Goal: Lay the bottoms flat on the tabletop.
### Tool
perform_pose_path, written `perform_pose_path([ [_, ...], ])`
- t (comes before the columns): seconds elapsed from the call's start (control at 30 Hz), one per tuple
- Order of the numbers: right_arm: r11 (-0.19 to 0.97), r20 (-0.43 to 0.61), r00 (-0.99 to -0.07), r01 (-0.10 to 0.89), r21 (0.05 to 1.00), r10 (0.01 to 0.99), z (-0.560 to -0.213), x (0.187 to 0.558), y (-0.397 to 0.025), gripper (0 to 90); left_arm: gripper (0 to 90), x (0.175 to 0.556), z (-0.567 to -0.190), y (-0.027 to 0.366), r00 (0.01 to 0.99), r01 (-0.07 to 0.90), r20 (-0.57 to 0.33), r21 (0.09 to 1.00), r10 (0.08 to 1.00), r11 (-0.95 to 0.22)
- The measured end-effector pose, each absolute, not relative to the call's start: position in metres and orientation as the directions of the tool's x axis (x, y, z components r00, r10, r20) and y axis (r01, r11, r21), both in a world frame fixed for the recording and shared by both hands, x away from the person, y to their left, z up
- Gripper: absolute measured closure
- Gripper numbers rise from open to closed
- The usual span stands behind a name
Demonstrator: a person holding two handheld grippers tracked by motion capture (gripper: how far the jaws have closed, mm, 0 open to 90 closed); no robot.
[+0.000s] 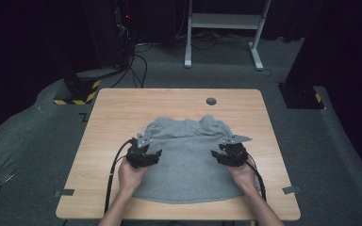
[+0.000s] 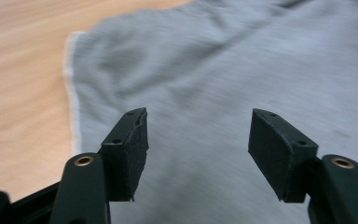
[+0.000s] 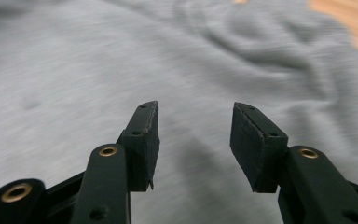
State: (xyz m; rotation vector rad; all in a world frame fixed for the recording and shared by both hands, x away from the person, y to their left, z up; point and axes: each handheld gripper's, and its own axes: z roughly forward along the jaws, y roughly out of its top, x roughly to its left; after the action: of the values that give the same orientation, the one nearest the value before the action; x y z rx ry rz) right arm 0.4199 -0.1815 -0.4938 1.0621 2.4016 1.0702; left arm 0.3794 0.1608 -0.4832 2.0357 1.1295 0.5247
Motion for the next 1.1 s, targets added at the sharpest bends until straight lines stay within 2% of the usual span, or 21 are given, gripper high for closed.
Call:
perform_pose_path([
  [0.13, 0.523, 0.009, -0.741, 0.482, 0.703, 0.671, -0.503, 0.405, -0.169, 59.8, 40.4, 0.365, -0.502, 0.148, 0.578, 0.566, -0.005, 0.723, 0.816, -0.397],
  [0.23, 0.55, 0.015, -0.76, 0.483, 0.682, 0.649, -0.515, 0.401, -0.163, 66.0, 47.3, 0.366, -0.516, 0.143, 0.577, 0.594, -0.022, 0.697, 0.816, -0.401],
  [0.27, 0.546, 0.004, -0.758, 0.473, 0.691, 0.652, -0.516, 0.399, -0.163, 69.7, 50.8, 0.365, -0.517, 0.144, 0.573, 0.584, -0.014, 0.709, 0.82, -0.395],
  [0.4, 0.579, -0.021, -0.783, 0.442, 0.686, 0.622, -0.515, 0.388, -0.162, 84.0, 74.4, 0.358, -0.514, 0.144, 0.597, 0.587, -0.019, 0.692, 0.802, -0.42],
  [0.47, 0.607, -0.046, -0.801, 0.414, 0.678, 0.598, -0.514, 0.378, -0.162, 85.2, 80.8, 0.347, -0.514, 0.143, 0.619, 0.576, -0.015, 0.689, 0.785, -0.44],
  [0.53, 0.617, -0.044, -0.815, 0.401, 0.677, 0.578, -0.514, 0.368, -0.163, 85.1, 82.9, 0.339, -0.513, 0.145, 0.63, 0.569, -0.01, 0.686, 0.776, -0.453],
  [0.77, 0.61, -0.021, -0.829, 0.393, 0.688, 0.558, -0.515, 0.352, -0.165, 75.5, 76.8, 0.329, -0.514, 0.15, 0.642, 0.563, -0.017, 0.69, 0.767, -0.456],
  [0.87, 0.633, -0.053, -0.84, 0.364, 0.683, 0.54, -0.511, 0.347, -0.167, 67.5, 64.4, 0.33, -0.514, 0.153, 0.614, 0.562, 0.003, 0.701, 0.789, -0.44],
  [1.0, 0.52, -0.013, -0.756, 0.436, 0.735, 0.654, -0.501, 0.364, -0.19, 60.3, 50.5, 0.342, -0.516, 0.159, 0.563, 0.588, -0.026, 0.715, 0.826, -0.378],
  [1.1, 0.458, 0.001, -0.674, 0.503, 0.733, 0.739, -0.505, 0.382, -0.208, 55.4, 46.4, 0.352, -0.52, 0.162, 0.536, 0.595, -0.034, 0.724, 0.843, -0.349],
])
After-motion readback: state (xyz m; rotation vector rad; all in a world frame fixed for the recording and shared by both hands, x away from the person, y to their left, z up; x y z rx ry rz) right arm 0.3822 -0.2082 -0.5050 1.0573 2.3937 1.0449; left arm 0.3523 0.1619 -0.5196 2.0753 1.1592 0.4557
